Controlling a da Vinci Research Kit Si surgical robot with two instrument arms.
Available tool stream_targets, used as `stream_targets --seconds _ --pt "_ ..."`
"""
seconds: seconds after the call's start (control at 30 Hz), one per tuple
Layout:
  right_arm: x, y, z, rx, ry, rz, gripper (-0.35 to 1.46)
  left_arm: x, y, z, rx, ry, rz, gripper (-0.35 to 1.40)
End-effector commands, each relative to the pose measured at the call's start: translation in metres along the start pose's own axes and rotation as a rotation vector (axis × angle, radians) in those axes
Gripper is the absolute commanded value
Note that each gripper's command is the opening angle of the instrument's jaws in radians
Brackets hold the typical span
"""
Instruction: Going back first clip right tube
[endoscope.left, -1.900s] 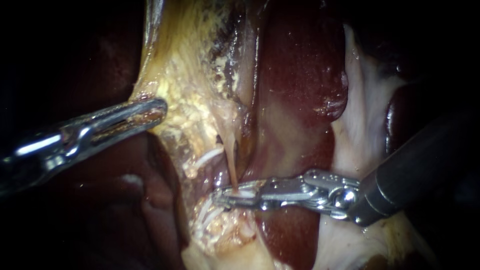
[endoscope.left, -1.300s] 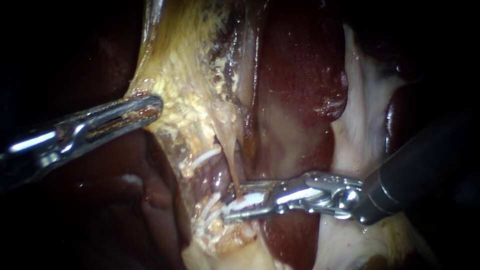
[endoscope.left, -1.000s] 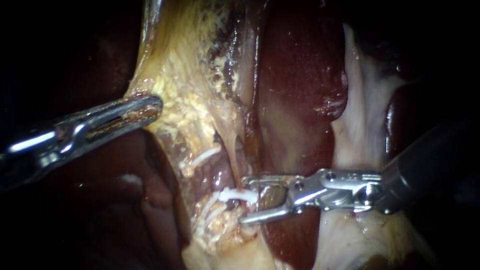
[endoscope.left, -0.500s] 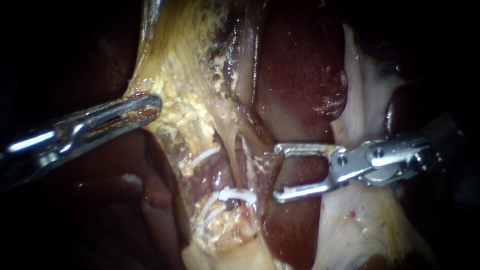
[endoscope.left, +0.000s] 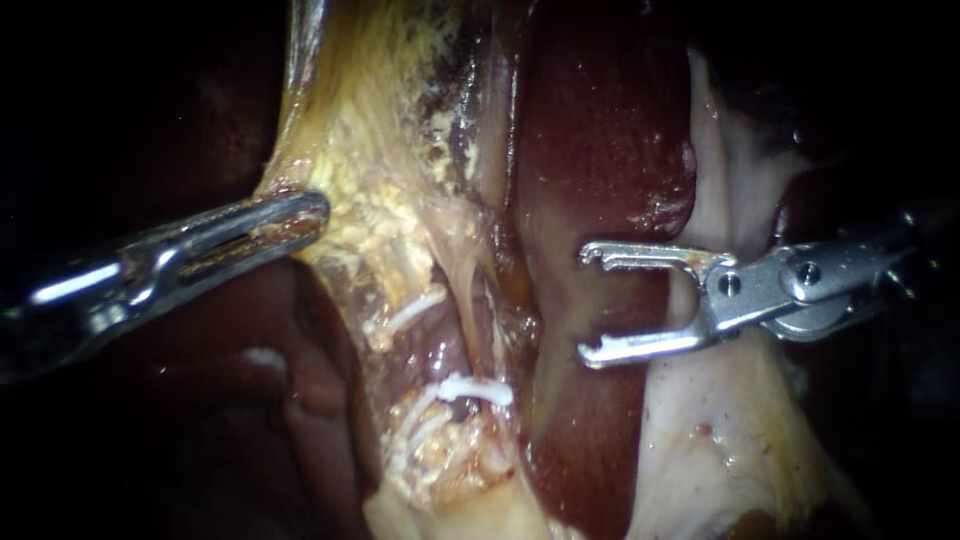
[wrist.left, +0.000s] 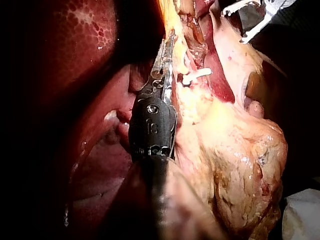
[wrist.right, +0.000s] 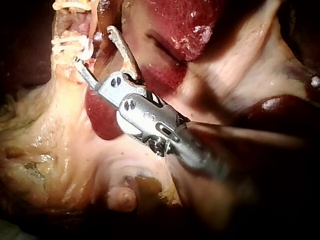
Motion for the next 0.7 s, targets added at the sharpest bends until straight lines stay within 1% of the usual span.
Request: stream_targets --seconds 0.03,0.07,0.17,0.2,0.3,0.5,0.7 --pt "0.0 0.0 0.0 0.0 0.001 0.0 0.6 0.0007 0.0 0.0008 -0.002 0.013 0.004 -0.35" --pt "0.0 0.0 0.0 0.0 0.001 0.0 0.6 0.0014 0.0001 0.0017 -0.002 0.026 0.008 -0.35" --pt "0.0 -0.0001 -0.0001 0.001 0.001 0.0 0.6 0.0027 -0.0002 0.004 -0.002 0.045 0.014 -0.35" --pt "0.0 -0.0001 -0.0001 0.001 0.001 0.0 0.6 0.0028 -0.0004 0.0047 0.0 0.048 0.014 -0.35" --pt "0.0001 -0.0002 -0.0001 0.001 0.001 0.0 0.6 0.0027 -0.001 0.0059 -0.001 0.047 0.012 -0.35" --pt "0.0002 -0.0002 0.0 0.0 0.001 0.001 0.6 0.0024 -0.0016 0.0074 0.0 0.047 0.01 -0.35" --pt "0.0003 -0.0002 0.0002 0.0 0.001 0.001 0.6 0.0024 -0.0017 0.0075 0.0 0.047 0.01 -0.35"
